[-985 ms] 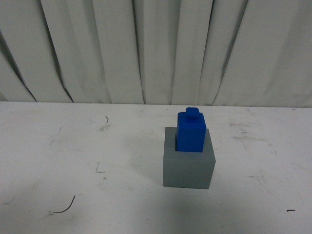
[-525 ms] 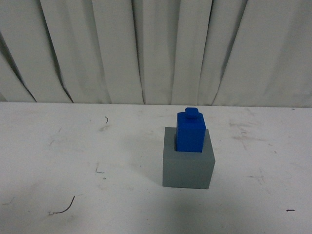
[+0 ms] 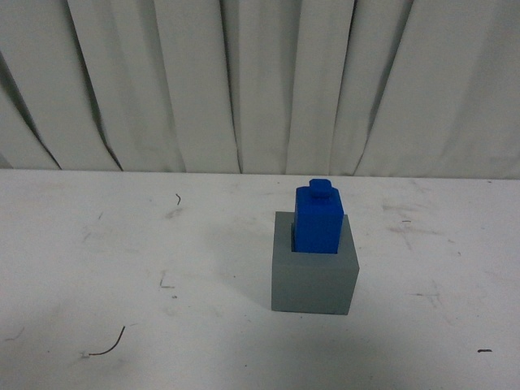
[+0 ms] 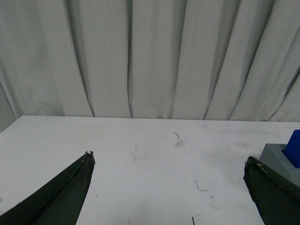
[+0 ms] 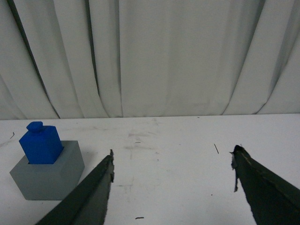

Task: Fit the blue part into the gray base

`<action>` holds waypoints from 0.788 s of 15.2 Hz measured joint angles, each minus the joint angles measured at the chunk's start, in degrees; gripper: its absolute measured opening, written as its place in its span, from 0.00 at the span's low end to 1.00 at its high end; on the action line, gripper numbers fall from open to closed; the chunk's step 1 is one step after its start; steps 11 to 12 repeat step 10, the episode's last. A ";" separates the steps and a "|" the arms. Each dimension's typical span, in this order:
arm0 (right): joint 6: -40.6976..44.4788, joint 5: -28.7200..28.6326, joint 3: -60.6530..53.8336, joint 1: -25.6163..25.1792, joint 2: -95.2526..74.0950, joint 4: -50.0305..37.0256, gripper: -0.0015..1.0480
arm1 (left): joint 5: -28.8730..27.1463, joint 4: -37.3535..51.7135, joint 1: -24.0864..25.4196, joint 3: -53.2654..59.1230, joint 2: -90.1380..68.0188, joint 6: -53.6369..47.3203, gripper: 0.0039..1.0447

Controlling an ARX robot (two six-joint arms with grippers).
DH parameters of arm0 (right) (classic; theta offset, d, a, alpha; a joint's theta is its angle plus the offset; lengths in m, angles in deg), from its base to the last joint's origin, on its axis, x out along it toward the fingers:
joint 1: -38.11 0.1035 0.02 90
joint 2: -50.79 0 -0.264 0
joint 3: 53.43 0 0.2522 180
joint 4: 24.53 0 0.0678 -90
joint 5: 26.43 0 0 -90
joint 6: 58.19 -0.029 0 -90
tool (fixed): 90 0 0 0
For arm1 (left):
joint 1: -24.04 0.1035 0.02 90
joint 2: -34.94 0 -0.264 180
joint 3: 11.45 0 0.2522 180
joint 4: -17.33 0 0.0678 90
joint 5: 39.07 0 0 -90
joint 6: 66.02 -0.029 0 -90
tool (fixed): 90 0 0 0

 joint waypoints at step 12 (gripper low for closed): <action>-0.17 0.00 0.00 0.00 0.00 0.00 0.94 | 0.00 0.00 0.00 0.00 0.00 0.00 0.94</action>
